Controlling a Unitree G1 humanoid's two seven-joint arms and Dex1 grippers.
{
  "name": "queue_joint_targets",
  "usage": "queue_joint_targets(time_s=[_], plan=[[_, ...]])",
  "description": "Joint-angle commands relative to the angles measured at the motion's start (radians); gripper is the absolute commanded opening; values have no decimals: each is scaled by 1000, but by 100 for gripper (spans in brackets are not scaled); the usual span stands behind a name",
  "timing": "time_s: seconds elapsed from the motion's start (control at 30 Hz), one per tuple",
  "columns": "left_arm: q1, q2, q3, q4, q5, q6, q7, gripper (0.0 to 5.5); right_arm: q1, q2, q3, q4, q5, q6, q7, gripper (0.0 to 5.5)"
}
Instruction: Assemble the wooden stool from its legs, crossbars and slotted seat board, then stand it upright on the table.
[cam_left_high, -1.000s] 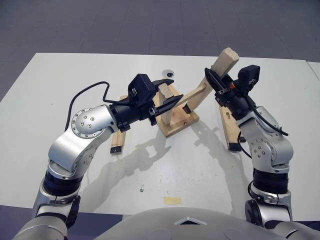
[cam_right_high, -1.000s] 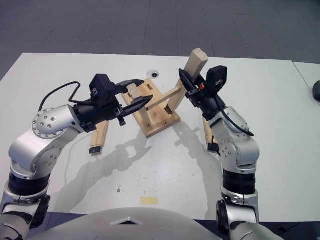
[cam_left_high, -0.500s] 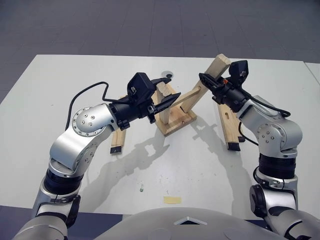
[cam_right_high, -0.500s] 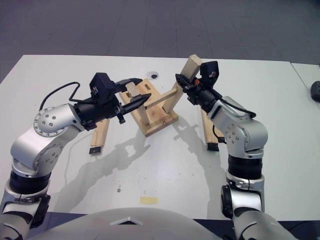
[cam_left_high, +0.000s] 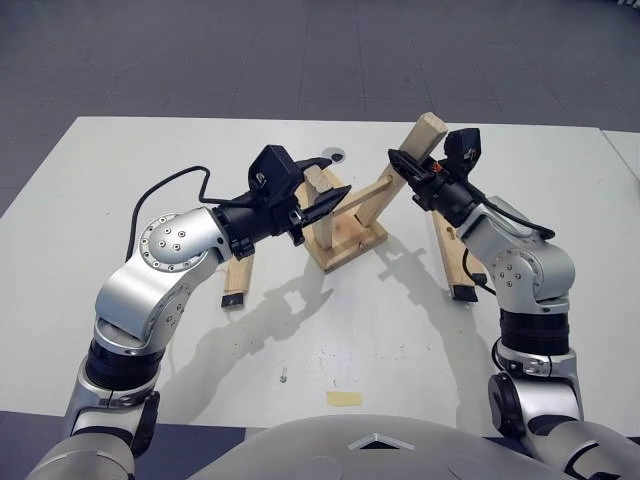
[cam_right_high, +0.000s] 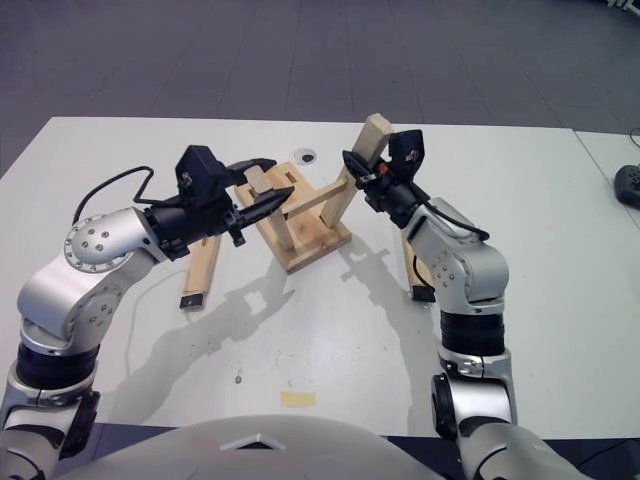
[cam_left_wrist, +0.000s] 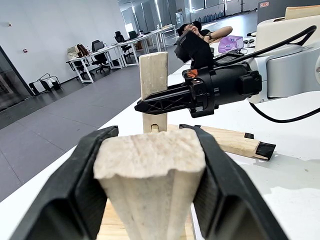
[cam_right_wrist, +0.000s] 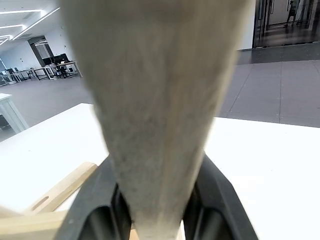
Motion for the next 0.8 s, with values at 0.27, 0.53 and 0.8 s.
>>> queue_joint_targets(time_s=[0.27, 0.53, 0.8], plan=[[0, 9, 45, 32, 5, 54, -8, 409, -88, 73, -100, -8, 63, -24, -24, 301], [-10, 8, 86, 28, -6, 63, -15, 540, -179, 74, -169, 14, 123, -38, -22, 435], [-83, -22, 143, 3, -66, 97, 6, 540, -239, 65, -225, 16, 151, -54, -50, 537]])
